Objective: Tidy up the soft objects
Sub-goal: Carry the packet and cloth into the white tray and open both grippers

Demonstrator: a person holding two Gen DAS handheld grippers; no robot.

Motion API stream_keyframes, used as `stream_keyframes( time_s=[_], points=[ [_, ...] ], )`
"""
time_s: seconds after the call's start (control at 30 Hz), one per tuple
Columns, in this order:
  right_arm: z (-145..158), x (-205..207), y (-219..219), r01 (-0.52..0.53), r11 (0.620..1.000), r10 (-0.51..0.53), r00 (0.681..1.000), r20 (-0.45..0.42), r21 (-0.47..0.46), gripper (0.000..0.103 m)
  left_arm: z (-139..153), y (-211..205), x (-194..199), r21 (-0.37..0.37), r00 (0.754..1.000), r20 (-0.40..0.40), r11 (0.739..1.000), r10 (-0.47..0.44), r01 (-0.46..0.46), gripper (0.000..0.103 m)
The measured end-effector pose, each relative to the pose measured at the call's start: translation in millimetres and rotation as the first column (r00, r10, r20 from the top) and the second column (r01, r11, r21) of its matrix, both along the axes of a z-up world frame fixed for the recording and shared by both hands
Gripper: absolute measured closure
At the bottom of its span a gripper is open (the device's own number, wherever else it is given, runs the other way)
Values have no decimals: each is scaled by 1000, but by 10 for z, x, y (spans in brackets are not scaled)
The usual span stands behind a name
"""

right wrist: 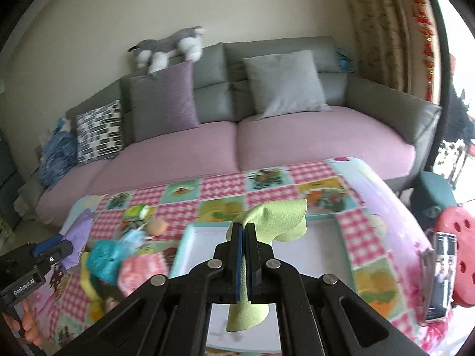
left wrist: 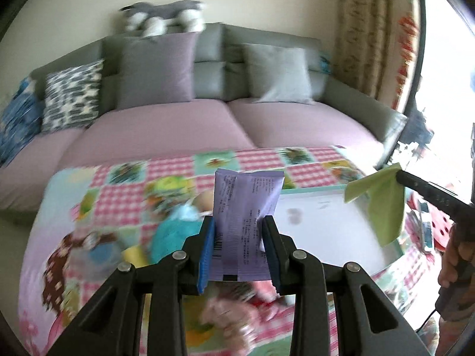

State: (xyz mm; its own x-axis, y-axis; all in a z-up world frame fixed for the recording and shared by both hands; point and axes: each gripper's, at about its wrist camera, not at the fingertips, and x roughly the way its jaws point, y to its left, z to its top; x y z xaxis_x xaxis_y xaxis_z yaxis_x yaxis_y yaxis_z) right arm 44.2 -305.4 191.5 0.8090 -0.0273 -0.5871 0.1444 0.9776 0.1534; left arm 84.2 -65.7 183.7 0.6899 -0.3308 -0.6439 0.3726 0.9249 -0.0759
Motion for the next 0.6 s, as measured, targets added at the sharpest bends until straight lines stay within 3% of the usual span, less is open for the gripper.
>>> stream_keyframes(
  time_s=[0.27,0.47,0.6],
  points=[
    [-162,37,-445,76,997,-77,996,-51,-18,101,-258,-917,195,57,982,-53,981,-180,183,69],
    [-604,219,-700,107,994,-103,980,-168,16,101,-780,-1339,555,55,955,-232,978,-184,202,69],
    [-871,299,-844,126,991,-113,967,-227,42,98,-1038,-1493,657,110,948,-275,975,-157,193,69]
  ],
)
